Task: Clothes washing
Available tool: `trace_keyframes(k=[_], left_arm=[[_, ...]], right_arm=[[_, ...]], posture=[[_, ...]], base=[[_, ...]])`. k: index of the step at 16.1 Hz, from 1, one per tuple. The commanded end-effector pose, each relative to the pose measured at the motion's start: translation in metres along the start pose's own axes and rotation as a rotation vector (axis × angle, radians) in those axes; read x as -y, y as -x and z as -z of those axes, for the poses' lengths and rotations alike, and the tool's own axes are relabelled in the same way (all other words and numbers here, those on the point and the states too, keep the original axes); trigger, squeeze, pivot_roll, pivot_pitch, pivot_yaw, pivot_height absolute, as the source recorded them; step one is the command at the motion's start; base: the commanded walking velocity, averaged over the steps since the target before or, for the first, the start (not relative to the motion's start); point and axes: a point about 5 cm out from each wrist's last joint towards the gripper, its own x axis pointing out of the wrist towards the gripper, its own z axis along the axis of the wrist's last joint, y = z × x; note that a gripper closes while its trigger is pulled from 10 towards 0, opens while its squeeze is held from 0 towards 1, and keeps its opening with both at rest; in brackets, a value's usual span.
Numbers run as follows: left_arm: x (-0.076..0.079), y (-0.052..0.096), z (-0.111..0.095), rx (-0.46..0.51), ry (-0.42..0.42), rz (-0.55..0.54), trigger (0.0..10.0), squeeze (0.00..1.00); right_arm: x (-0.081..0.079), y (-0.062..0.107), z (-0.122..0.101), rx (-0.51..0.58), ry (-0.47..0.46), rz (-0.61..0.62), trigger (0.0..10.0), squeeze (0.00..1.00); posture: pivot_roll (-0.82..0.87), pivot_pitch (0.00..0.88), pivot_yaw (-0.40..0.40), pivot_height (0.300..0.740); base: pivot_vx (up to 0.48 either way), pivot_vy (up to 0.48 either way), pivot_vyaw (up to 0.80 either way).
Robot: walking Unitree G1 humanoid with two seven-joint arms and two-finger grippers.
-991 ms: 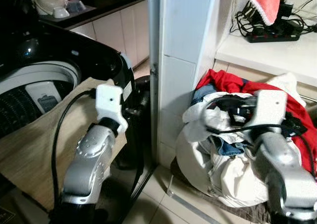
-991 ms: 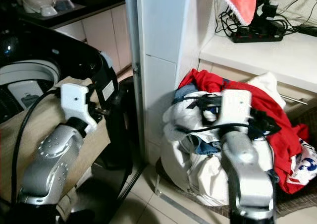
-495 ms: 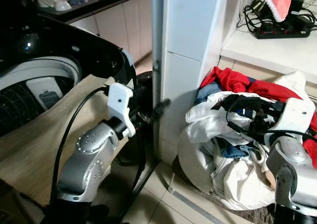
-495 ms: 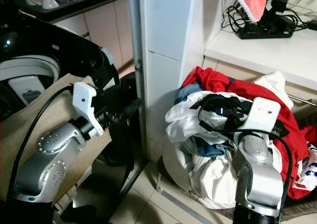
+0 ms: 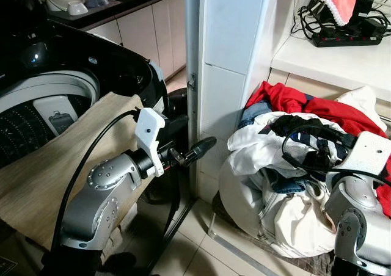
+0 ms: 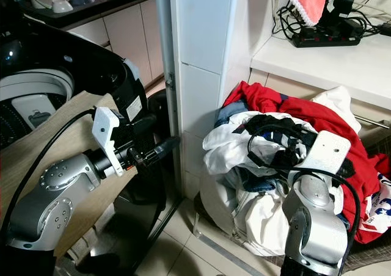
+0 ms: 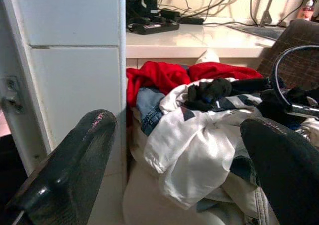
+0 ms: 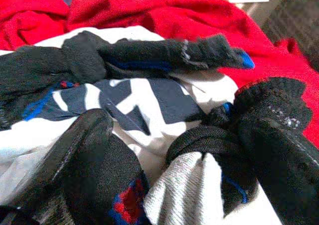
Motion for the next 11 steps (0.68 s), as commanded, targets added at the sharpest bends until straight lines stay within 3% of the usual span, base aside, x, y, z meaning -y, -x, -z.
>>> trace_keyframes(k=[1, 2, 3, 6, 11], left_arm=[[0.004, -0.002, -0.004, 0.001, -0.011, 0.033, 10.0, 0.0], [0.006, -0.001, -0.003, -0.008, -0.01, 0.051, 10.0, 0.0], [0.007, 0.0, -0.003, -0.016, -0.013, 0.065, 10.0, 0.0], [0.006, 0.0, -0.002, -0.021, -0.015, 0.065, 10.0, 0.0], [0.001, -0.006, -0.004, -0.005, -0.034, 0.021, 10.0, 0.0]], right_arm=[[0.003, 0.0, 0.002, -0.03, -0.027, 0.012, 10.0, 0.0], [0.004, 0.002, 0.006, -0.055, -0.047, 0.005, 9.7, 0.0], [0.003, 0.005, 0.008, -0.071, -0.054, -0.001, 10.0, 0.0], [0.0, 0.008, 0.006, -0.038, -0.031, -0.028, 10.0, 0.0], [-0.026, -0.001, -0.036, 0.204, 0.067, -0.31, 10.0, 0.0]], posture=[[-0.13, 0.0, 0.033, 0.74], [-0.12, 0.0, 0.034, 0.74], [-0.13, 0.0, 0.035, 0.74], [-0.13, 0.0, 0.043, 0.74], [-0.14, 0.0, 0.057, 0.74]], base=[[0.0, 0.0, 0.0], [0.0, 0.0, 0.0], [0.0, 0.0, 0.0], [0.0, 0.0, 0.0], [0.0, 0.0, 0.0]])
